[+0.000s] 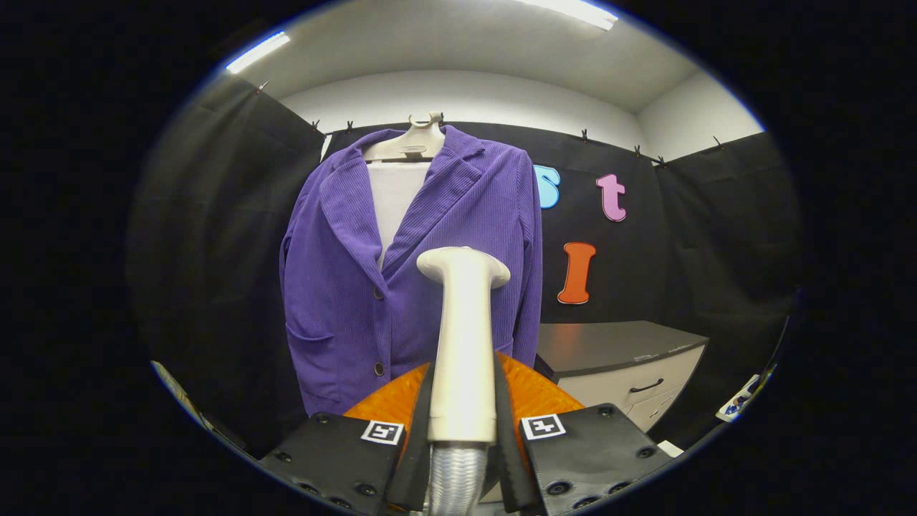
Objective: Iron the clothes twice with a garment steamer, once on the left side and once on the right side.
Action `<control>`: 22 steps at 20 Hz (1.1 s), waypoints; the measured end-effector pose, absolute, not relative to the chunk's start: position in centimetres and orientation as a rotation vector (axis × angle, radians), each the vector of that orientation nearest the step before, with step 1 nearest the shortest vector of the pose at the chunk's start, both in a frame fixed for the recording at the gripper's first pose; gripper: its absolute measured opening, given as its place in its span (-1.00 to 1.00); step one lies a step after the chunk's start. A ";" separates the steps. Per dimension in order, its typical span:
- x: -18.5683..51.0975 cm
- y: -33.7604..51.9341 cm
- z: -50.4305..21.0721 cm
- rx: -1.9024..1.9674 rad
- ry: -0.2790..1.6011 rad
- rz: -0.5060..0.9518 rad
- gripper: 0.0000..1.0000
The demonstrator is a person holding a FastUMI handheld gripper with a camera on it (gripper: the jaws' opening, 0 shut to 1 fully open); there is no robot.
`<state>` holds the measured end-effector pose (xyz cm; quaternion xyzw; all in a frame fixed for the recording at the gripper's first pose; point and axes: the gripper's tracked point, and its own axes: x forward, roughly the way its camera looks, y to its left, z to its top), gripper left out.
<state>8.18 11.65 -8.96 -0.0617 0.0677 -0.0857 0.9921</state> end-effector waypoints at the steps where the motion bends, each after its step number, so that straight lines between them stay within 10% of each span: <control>1: 7.9 11.7 -9.6 -0.125 0.146 -0.169 -0.07; 22: 4.2 12.3 -21.1 -0.070 0.349 -0.139 -0.06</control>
